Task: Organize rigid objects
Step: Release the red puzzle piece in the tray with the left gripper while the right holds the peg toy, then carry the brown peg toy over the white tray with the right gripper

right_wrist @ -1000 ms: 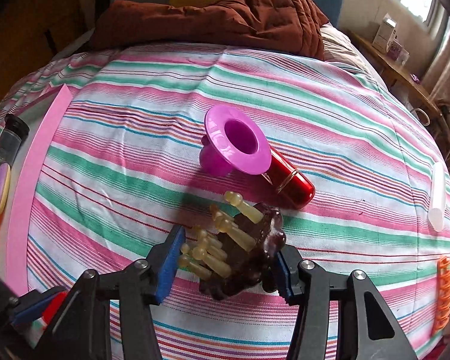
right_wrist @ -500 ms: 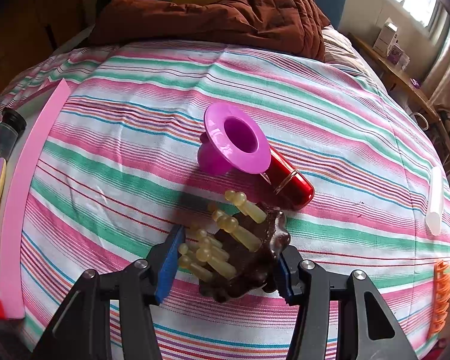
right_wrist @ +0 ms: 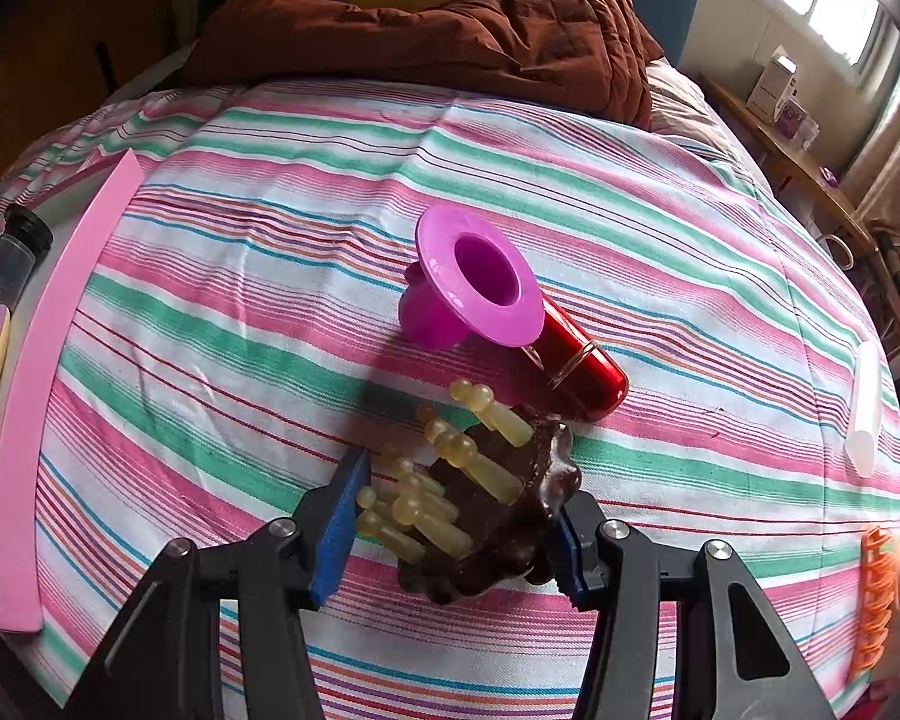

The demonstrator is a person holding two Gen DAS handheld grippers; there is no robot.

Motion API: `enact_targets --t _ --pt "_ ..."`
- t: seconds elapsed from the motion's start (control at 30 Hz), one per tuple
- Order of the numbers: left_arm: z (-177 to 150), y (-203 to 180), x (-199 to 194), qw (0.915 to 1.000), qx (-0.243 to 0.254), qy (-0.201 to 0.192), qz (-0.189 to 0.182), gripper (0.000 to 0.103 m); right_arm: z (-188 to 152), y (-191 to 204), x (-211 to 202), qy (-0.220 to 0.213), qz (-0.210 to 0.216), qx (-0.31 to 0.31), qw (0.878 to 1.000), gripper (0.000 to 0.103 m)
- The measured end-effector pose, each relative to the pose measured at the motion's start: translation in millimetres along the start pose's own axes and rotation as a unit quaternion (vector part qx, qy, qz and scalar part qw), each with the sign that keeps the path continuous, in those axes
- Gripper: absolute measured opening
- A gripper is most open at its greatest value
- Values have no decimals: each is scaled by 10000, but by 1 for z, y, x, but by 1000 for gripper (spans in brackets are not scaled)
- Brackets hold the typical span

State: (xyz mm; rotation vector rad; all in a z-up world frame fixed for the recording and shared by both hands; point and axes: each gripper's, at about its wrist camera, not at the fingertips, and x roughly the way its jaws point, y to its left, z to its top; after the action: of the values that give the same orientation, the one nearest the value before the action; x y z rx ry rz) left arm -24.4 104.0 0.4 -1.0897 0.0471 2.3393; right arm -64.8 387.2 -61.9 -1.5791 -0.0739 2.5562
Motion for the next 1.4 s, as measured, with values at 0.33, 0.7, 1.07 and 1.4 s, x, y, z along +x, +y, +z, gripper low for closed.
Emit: enact_targets --t 0.33,0.7,1.07,1.4 --pt "-43 30 6 9985 263 481 71 32 0 1 0 -1 -16 1 10000 55" --pt "-53 45 1 9982 68 582 158 35 0 2 0 -2 -19 -5 10000 55" --pt "-35 45 -15 9987 -122 242 425 35 -1 2 -1 -7 -44 -22 10000 55" --pt "-30 48 -21 9960 -156 154 871 35 -2 7 -1 -8 -104 -105 9999 55"
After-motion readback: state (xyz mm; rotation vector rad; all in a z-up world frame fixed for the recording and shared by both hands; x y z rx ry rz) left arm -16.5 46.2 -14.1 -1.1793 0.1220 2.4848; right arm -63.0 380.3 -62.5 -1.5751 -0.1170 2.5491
